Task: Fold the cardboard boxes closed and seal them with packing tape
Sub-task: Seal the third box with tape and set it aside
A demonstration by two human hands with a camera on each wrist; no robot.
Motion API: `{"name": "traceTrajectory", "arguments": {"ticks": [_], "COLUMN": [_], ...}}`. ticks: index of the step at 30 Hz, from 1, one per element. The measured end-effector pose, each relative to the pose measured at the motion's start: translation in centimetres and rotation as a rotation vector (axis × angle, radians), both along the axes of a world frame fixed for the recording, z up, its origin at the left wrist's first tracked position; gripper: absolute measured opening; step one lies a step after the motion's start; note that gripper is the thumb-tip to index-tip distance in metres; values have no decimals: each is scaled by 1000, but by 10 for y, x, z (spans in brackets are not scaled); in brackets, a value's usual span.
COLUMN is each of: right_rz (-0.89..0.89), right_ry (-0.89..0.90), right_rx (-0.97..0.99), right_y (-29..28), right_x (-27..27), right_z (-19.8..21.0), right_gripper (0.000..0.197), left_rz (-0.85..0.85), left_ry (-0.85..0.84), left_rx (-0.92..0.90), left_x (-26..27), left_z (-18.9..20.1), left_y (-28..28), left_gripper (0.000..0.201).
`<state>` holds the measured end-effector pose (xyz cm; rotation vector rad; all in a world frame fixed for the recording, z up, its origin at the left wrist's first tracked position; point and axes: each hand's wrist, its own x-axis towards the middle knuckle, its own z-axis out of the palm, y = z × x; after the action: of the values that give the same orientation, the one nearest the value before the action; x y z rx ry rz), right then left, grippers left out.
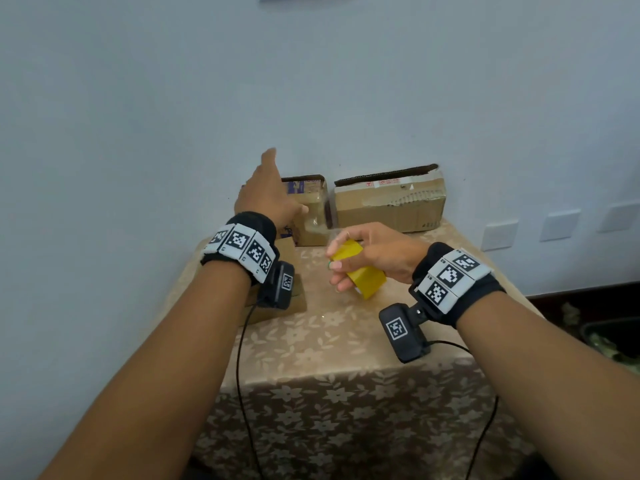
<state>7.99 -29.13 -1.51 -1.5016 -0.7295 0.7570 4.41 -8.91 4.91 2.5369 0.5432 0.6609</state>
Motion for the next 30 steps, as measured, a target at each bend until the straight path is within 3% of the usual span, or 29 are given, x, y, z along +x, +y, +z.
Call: {"name": "traceTrajectory", "arguments": {"ticks": [2,5,10,12,15,17,20,23,26,27,30], "right_rz": [-28,-116,-256,-307,-374,-409,-422,-425,-447,-454,-472], "right_ry": [7,24,99,136,158,174,206,211,215,217,210], "right_rx": [11,67,156,194,207,208,215,199,189,190,171], "right_y": [-5,-12,-16,-15,-15,-16,-17,-17,-14,-14,-13], "right_x": [0,4,14,16,19,21,22,23,25,26,26], "right_z": [-1,-1,-5,-5,-7,-7,-9,-11,-12,-13,-13], "right_gripper": [20,24,23,23,23,20,30,36,37,39,42], "left_rz": [-3,-40,-228,-309,-387,-431,-470,-435,-337,-337,-364], "left_ry": [3,104,434,635,948,1064,1174,1219,973,976,1303], "left_rx": [-5,-42,-16,45,166,261,430,482,637,638,506], "left_x": [-2,1,17,28,52,65,75,80,71,71,74], "left_z": [4,5,12,11,1,-6,-15,-23,-22,-22,-24], "left_y": [1,1,-21,-34,-50,-60,-74,-71,-64,-64,-76], "left_gripper": [104,66,13,16,37,43,45,49,64,66,54]}}
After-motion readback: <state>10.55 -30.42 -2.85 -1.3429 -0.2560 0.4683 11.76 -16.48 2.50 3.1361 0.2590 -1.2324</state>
